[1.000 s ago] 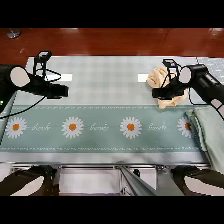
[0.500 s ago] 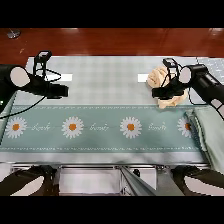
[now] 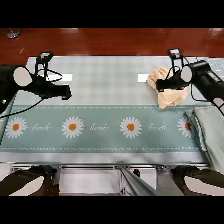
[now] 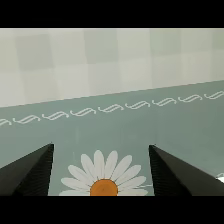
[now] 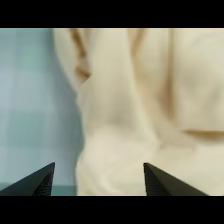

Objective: Fold the shirts.

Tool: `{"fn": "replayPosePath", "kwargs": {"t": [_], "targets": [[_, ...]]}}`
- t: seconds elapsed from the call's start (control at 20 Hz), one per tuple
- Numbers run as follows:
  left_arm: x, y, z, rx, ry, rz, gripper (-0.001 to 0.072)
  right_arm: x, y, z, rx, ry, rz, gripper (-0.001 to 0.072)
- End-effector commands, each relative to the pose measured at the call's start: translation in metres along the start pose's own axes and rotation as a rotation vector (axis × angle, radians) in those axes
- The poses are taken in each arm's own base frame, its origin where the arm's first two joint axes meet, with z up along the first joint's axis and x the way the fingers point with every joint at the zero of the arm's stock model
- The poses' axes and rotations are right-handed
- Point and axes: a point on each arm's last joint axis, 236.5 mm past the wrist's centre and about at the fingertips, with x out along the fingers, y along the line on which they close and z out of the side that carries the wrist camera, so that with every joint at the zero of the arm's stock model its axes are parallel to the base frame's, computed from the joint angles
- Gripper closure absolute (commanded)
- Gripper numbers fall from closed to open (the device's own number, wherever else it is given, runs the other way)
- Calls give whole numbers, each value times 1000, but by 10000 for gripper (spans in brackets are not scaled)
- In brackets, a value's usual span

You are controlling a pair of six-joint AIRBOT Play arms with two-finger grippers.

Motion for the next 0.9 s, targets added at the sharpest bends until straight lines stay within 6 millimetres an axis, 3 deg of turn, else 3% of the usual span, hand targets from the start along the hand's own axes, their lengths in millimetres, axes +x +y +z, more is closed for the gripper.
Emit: {"fn": "replayPosePath", "kwargs": {"t": [0.0,0.1,0.2,0.3,0.4,0.6,0.65,0.7,0.75,0.8,0.85], "targets": [[4,1,4,3,-12,1,5,-19,-62,50,95,-163,-135,75],[4,0,8,2,-30,0,5,-16,-105,42,223,-140,-176,76],[4,0,13,-2,-47,-2,5,2,-134,1,324,17,-193,77],[5,-1,17,-19,-63,-7,5,31,-125,-39,313,178,-107,76],[9,-6,19,-32,-64,-28,5,57,-107,-56,351,249,-25,76],[25,-15,13,-62,-19,-68,5,86,-66,-49,396,245,127,82],[30,-21,11,-71,-4,-89,5,90,-55,-49,395,252,164,117],[34,-25,8,-69,11,-96,5,91,-46,-50,385,261,204,271],[37,-29,5,-59,24,-98,5,89,-34,-50,370,268,256,551],[38,-32,3,-31,34,-100,5,81,-26,-46,345,271,303,690],[34,-31,-1,1,44,-99,5,68,-23,-38,315,263,327,690]]}}
